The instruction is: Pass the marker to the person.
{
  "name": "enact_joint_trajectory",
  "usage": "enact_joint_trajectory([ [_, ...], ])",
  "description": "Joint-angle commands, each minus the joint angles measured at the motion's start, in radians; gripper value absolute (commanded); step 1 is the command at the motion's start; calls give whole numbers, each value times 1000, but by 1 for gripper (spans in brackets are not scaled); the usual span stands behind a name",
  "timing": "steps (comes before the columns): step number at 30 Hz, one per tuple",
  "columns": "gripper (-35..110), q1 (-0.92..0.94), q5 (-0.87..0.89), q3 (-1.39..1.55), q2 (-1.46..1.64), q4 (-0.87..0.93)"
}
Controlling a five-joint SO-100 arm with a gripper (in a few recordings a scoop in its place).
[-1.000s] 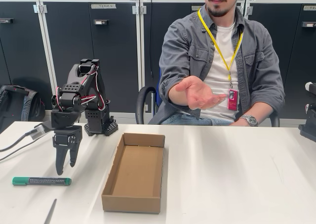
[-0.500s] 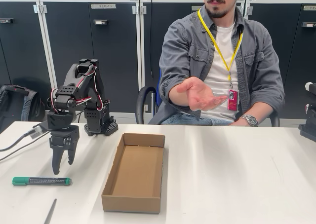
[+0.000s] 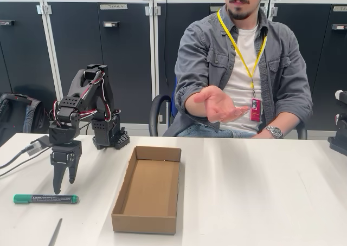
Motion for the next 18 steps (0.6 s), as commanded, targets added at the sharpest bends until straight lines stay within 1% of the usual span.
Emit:
enact_joint_trajectory([
  [1,44,-5,-29,-40,55,-34],
  [9,45,-6,-71,-75,46,-103],
  [18,47,57,-110,-12,28,-163],
])
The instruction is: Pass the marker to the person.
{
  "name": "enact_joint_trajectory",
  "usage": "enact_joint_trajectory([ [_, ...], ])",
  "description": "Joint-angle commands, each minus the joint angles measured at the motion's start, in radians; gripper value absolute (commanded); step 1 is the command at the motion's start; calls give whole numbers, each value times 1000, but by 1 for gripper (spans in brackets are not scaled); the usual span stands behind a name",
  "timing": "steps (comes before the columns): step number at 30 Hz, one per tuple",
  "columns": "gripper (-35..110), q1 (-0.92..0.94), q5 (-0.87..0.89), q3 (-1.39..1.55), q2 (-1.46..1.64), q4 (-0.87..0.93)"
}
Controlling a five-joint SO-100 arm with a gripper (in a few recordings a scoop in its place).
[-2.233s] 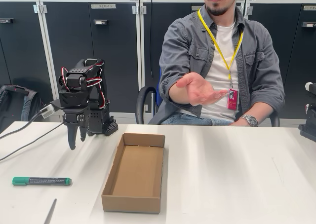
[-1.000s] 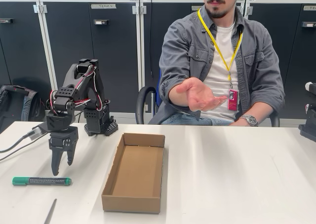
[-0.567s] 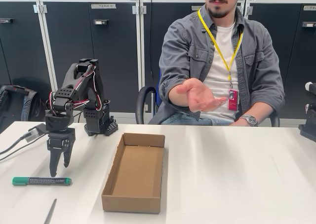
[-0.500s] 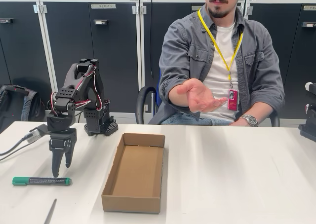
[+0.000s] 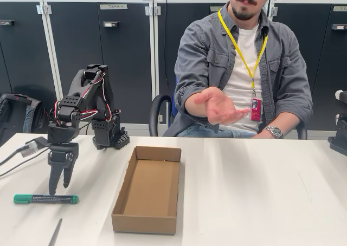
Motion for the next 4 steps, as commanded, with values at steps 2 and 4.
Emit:
enact_joint_trajectory([
  [2,47,25,3,-3,15,-23],
  [4,47,29,9,-6,2,-23],
])
